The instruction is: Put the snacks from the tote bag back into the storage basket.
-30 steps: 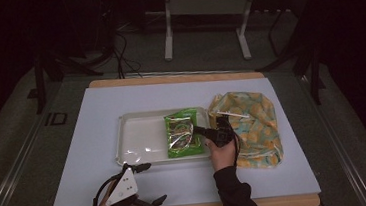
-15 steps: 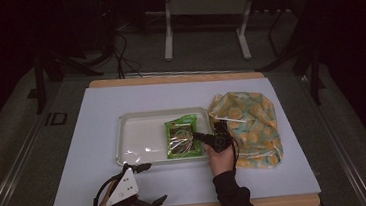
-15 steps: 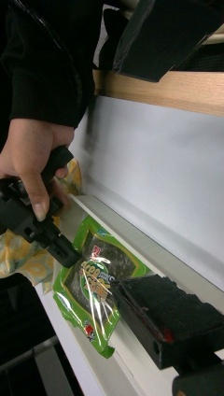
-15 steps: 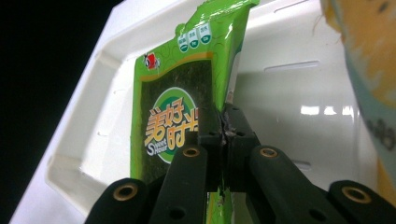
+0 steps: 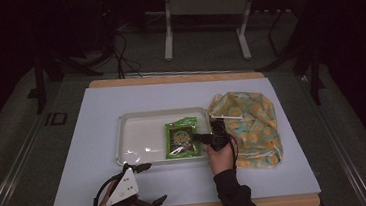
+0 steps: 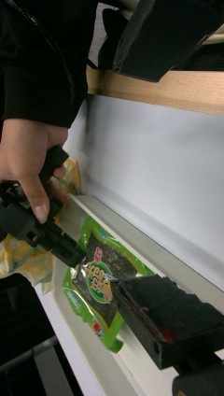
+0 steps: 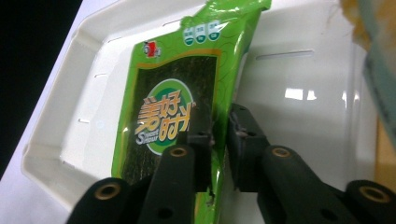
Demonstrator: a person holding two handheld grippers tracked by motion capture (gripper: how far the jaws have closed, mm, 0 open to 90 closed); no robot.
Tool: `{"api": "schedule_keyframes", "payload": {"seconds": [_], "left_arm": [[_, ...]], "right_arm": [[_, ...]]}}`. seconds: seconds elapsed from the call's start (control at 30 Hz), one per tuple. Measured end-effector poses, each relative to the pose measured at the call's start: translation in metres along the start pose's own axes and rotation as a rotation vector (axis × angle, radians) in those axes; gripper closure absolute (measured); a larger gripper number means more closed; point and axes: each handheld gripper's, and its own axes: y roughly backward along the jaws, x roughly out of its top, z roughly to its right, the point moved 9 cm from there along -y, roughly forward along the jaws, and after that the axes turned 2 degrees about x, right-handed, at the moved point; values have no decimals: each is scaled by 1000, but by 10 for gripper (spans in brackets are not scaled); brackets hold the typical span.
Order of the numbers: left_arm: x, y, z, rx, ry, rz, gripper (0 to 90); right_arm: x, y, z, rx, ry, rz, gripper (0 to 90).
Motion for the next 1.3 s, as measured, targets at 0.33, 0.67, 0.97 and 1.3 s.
{"api": "schedule_keyframes", "payload": {"seconds": [0.33,0.67,0.97,1.3], "left_arm": [[0,0,0,2,-5,-1,13],[0,0,0,1,-6,-2,13],[0,0,0,2,0,-1,13],[0,1,0,5,-4,-2,12]], "right_arm": [[6,1,-3,-10,30,2,641],[17,13,-22,-5,137,3,612],[35,26,-35,15,239,-7,506],[50,37,-46,33,312,9,337]]}}
